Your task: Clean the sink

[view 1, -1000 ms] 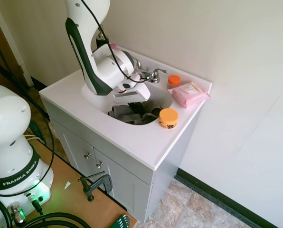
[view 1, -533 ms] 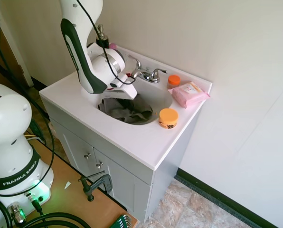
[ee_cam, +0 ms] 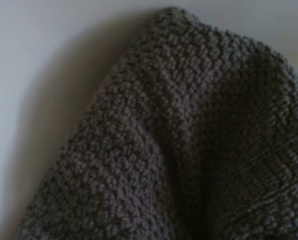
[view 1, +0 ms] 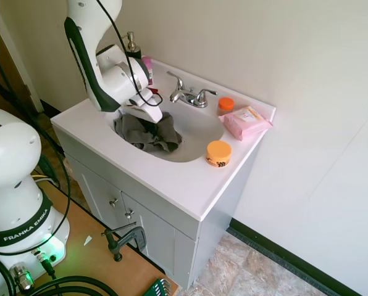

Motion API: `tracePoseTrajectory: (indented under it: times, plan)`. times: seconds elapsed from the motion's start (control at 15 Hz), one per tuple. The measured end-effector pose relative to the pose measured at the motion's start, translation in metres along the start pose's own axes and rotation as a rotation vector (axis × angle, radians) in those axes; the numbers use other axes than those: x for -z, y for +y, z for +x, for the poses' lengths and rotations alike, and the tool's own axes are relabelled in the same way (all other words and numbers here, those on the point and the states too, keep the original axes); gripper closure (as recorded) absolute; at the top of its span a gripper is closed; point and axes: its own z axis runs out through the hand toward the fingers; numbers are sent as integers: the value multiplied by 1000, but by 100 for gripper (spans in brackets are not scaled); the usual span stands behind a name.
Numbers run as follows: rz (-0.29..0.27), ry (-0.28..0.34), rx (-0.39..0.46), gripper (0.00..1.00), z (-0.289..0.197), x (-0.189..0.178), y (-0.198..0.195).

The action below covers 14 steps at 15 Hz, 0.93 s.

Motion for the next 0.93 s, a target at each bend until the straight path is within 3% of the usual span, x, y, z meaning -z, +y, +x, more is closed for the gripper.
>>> tracePoseTrajectory:
  times: [0.27, 0.67, 0.93]
  plan:
    - [-11, -93, -108, 100, 7, 4, -9]
    - [-14, -301, -303, 100, 40, -5, -8]
    - [10, -431, -358, 100, 46, -2, -11]
